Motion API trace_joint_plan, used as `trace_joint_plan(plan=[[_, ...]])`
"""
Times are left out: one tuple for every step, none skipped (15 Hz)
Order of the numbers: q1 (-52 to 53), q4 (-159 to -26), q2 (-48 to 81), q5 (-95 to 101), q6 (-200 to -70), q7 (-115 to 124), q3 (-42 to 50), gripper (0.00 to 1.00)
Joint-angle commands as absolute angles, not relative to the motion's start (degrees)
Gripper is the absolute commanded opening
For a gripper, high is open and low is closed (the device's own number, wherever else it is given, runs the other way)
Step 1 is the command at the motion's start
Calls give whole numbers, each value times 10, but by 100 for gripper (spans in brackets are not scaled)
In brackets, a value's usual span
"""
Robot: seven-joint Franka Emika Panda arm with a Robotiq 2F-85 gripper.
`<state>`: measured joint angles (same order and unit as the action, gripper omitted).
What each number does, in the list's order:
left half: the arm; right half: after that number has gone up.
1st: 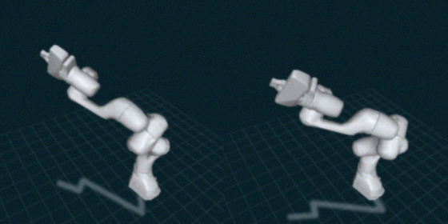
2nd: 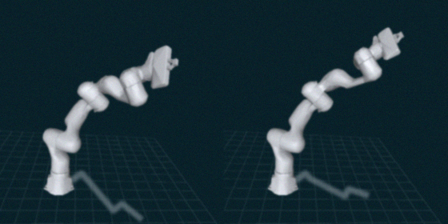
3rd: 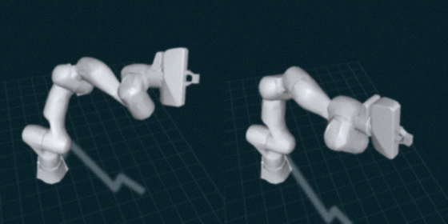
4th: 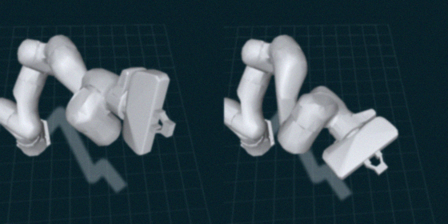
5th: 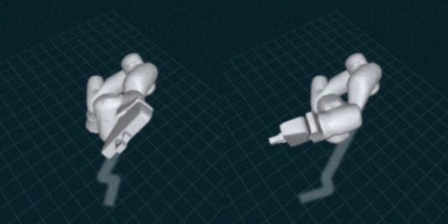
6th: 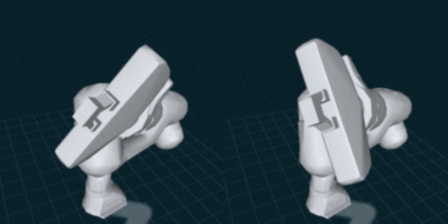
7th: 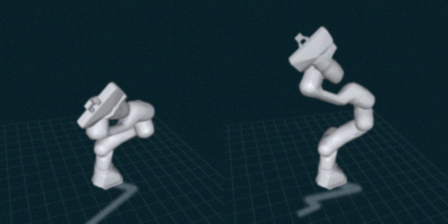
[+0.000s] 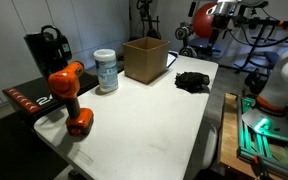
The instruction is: Stack all the black gloves together
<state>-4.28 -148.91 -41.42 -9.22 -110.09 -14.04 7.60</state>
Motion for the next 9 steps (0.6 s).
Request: trace_joint_plan(plan=[[-35, -1479, -427, -88, -1087, -137, 85, 100], [-35, -1474, -432, -88, -1084, -137, 86, 100], [-35, -1473, -435, -87, -1084, -136, 87, 100], [-35, -1474, -435, -87, -1084, -136, 87, 100], [-35, -1474, -434, -87, -1084, -136, 87, 100], [-36, -1474, -430, -88, -1084, -137, 87, 100], [-36, -1474, -427, -88, -1084, -137, 86, 100], [-36, -1474, -427, -88, -1084, -137, 86, 100], [-36, -1474, -426, -88, -1084, -137, 86, 100]])
